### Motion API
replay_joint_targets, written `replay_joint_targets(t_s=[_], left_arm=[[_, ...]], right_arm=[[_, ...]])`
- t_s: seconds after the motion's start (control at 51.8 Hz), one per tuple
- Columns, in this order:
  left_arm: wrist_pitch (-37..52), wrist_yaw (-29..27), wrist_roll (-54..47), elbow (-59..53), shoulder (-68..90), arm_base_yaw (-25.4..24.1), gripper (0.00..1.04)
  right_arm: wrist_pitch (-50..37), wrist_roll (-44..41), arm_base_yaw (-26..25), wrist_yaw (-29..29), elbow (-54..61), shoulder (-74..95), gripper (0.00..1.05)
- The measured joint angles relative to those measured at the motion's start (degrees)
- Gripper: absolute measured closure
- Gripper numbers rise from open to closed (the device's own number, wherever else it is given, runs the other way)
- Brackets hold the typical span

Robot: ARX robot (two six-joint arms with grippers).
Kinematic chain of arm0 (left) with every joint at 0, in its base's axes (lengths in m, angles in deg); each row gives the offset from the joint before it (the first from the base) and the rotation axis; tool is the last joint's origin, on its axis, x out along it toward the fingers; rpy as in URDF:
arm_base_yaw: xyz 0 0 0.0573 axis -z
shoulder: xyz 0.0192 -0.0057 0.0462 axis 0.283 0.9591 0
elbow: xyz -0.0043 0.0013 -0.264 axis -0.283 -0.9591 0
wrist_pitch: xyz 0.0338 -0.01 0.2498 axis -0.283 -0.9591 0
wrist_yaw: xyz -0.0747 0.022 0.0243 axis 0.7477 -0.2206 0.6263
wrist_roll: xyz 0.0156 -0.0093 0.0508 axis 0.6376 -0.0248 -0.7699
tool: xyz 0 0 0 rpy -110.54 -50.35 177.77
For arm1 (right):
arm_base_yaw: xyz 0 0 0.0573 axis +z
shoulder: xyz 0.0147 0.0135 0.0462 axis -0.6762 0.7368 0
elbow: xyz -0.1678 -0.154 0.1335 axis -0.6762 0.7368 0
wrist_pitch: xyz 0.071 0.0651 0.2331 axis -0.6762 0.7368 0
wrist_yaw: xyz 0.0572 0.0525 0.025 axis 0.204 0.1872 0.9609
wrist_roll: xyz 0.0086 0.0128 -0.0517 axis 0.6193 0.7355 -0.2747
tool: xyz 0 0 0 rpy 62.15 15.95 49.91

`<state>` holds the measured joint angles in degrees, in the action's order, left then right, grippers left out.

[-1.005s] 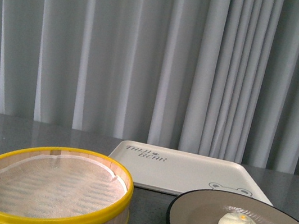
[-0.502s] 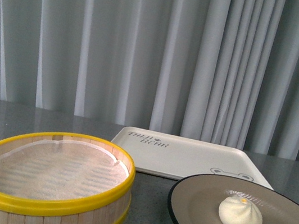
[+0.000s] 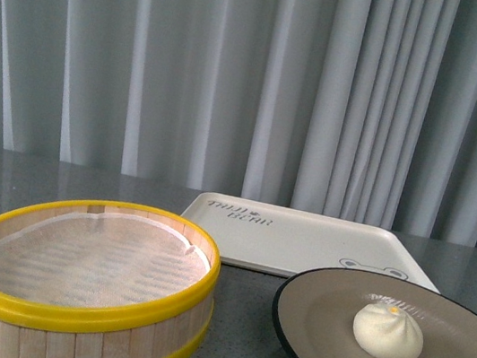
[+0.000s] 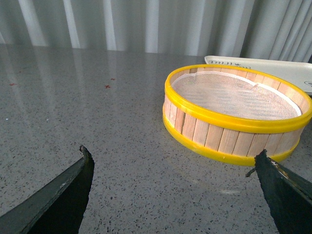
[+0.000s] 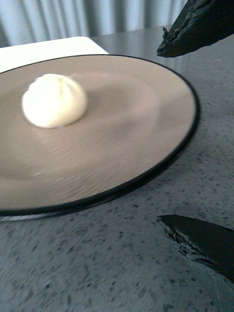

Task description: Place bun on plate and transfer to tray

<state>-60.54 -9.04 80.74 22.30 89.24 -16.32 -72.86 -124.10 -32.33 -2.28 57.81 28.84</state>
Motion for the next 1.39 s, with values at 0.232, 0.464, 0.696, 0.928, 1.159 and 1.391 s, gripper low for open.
replay_joint_targets(t_s=[0.232,0.464,0.696,0.928,1.159,1.391], left_arm=[[0.0,0.02,0.0,0.0,0.0,0.0,0.07],[0.0,0.02,0.0,0.0,0.0,0.0,0.07],[0.0,0.02,0.0,0.0,0.0,0.0,0.07],[0.0,0.0,0.0,0.0,0.0,0.0,0.07],[0.0,0.0,0.0,0.0,0.0,0.0,0.07],[0.0,0.02,0.0,0.0,0.0,0.0,0.07]], right_arm=[[-1.09,-14.23,3.54,3.78,-4.83,9.66,0.09],[-2.4,-19.15,3.43,4.55,-7.54,14.36,0.09],[-3.85,-21.35,3.61,4.92,-8.33,16.37,0.27],[-4.28,-21.81,5.16,5.01,-8.24,16.09,0.65],[-5.09,-21.73,5.68,3.39,-6.14,14.45,0.99],[-9.68,-23.04,5.35,2.36,-4.15,13.11,1.02]])
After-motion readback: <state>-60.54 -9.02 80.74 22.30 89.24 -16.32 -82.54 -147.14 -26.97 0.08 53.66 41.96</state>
